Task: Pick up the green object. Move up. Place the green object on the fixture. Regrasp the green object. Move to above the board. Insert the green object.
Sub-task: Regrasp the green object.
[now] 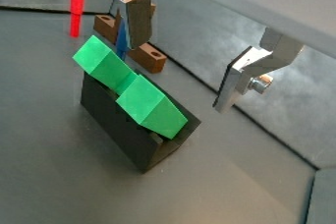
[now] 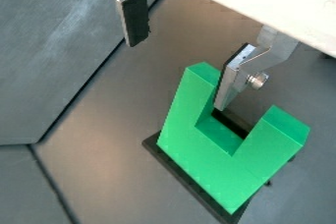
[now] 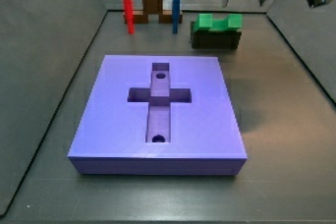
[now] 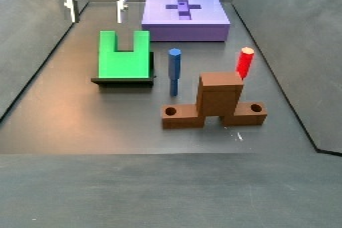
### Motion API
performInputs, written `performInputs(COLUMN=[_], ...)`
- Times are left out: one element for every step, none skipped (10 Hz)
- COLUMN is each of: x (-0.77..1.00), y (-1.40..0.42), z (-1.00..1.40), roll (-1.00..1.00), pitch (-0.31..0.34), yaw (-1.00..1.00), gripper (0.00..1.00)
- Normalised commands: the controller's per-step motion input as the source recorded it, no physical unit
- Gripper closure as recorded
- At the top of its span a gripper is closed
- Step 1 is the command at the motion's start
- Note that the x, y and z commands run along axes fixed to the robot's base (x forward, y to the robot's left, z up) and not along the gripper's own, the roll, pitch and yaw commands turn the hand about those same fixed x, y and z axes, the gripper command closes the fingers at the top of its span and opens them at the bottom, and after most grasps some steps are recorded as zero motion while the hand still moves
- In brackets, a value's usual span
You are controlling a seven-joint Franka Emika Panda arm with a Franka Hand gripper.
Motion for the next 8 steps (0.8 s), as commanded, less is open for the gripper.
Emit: performInputs(x=[0.00, 0.00, 0.00, 0.00, 0.00, 0.00, 0.00, 0.00], y=[-0.10, -0.11, -0.22, -0.17, -0.08, -0.07, 0.00, 0.00], z=[-0.17, -0.19, -0.19, -0.23, -0.20, -0.15, 0.00, -0.02], roll=[0.63, 0.73, 0.95, 0.70, 0.50, 0.53, 0.18, 0.00], pitch=[-0.074, -0.043, -0.109, -0.071, -0.014, 0.000, 0.000, 0.000], yaw=[0.08, 0.10, 0.11, 0.07, 0.03, 0.06, 0.00, 0.00], gripper=[0.00, 0.00, 0.00, 0.00, 0.00, 0.00, 0.00, 0.00])
